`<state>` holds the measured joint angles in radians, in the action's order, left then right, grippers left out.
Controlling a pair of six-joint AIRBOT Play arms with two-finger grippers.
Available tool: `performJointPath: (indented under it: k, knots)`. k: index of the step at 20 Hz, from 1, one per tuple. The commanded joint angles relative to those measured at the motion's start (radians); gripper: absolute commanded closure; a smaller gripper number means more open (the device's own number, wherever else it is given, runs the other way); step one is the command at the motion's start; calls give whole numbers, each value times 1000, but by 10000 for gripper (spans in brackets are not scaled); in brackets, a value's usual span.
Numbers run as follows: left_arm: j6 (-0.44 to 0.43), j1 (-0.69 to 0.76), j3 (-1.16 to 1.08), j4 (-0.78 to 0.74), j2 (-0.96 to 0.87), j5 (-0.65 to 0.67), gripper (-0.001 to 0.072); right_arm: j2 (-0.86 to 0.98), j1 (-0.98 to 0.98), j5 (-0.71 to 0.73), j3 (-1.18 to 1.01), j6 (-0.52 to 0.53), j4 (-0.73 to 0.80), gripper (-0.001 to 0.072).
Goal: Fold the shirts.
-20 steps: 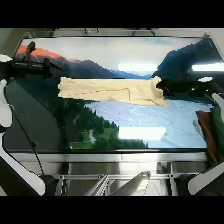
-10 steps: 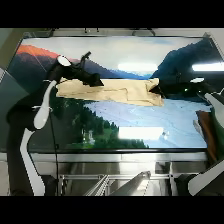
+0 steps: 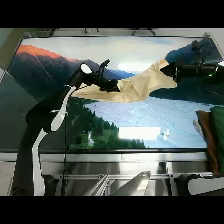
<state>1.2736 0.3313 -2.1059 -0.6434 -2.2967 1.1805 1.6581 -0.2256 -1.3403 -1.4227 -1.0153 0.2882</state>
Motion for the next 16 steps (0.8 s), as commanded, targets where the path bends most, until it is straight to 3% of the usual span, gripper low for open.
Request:
performJointPath:
  k: [1,4,6,11,15,16]
  knots:
    - [-127,-47,-3,437,65,166,699,-45,53,-13,-7,-30,-87,690]
    - [-223,-152,51,835,212,345,699,-45,212,178,-8,-32,-113,690]
    - [-249,-237,132,981,326,398,697,-27,358,387,-19,-14,-113,690]
    - [-285,-386,269,972,500,527,697,257,705,712,-336,-10,-109,690]
    - [-303,-414,409,979,550,568,697,607,860,777,-702,-63,-121,684]
    - [-304,-413,441,979,554,578,697,652,879,775,-720,-54,-190,443]
